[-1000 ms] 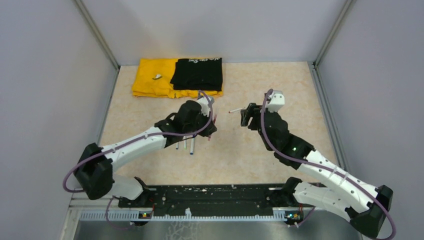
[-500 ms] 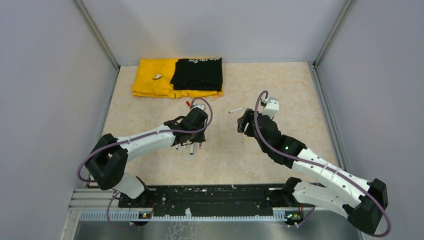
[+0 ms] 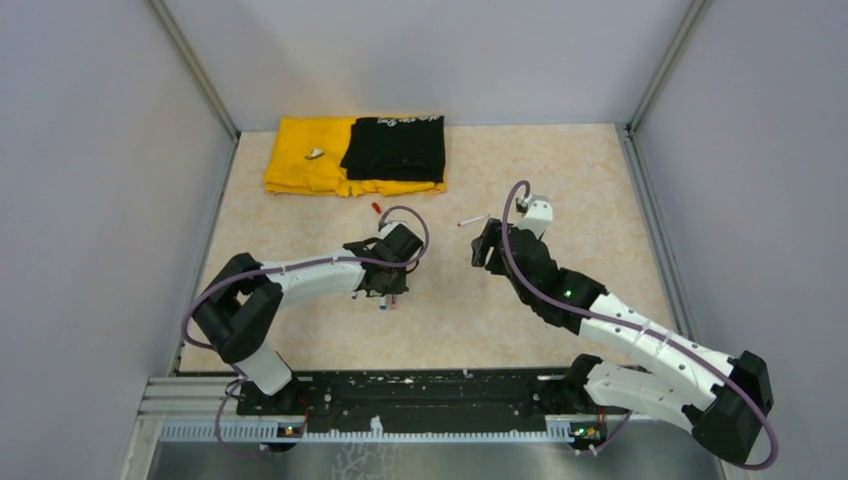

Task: Insert the pens into the pen caps
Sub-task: Place the pen at the center of the board.

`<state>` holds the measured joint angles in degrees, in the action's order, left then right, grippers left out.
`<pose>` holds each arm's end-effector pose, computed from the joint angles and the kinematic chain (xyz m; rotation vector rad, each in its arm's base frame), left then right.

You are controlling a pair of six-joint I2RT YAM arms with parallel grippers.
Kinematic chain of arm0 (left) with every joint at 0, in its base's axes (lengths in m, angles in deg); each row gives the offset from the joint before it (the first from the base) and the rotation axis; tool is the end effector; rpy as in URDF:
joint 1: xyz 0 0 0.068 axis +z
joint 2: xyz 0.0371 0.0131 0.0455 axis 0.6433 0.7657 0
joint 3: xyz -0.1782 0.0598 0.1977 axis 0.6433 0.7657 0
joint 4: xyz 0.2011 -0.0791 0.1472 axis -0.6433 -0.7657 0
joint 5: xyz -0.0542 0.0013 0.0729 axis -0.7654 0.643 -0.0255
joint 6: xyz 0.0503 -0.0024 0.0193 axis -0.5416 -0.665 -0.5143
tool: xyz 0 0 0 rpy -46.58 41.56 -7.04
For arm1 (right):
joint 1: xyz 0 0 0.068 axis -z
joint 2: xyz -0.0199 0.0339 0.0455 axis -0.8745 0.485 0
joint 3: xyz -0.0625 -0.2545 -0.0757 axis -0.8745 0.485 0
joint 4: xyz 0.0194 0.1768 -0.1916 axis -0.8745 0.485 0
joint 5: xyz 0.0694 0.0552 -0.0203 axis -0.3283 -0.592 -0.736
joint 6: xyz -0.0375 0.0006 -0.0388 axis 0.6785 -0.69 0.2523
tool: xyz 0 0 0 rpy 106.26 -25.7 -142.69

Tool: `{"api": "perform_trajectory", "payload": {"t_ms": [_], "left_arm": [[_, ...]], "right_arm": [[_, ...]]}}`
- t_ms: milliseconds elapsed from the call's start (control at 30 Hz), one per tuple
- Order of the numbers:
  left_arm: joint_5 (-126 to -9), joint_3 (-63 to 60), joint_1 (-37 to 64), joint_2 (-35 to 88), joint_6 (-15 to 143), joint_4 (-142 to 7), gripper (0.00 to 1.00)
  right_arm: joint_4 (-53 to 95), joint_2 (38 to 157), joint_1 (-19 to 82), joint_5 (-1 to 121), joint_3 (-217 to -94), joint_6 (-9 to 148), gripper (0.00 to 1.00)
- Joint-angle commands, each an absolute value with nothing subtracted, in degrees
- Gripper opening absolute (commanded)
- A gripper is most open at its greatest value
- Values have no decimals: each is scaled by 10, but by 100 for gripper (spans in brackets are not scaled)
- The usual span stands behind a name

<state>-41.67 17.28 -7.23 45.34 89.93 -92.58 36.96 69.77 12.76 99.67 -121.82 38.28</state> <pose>0.2183 -0.2207 0.1659 0.1279 2.5995 -0.1158 0.1512 0.1412 0.2879 0.1583 1.9921 0.4089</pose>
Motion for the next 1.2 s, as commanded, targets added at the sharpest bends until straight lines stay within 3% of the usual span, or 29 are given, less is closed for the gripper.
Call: {"api": "perform_trajectory", "payload": {"t_ms": [0,100,400,700,967,1167], "left_arm": [[-406,151,-76,472,902,-938,0],[-404,145,-76,480,900,-942,1],[-399,141,-75,484,901,-949,23],[-398,123,-75,465,894,-960,30],[-389,34,-68,417,830,-955,36],[-395,-20,3,445,766,-950,39]], "right_arm": [[361,706,124,982,-1214,372,64],[362,712,124,978,-1217,372,64],[359,715,124,972,-1218,377,64],[351,717,124,965,-1216,379,64],[359,711,125,969,-1222,384,64],[382,707,126,972,-1226,379,64]]}}
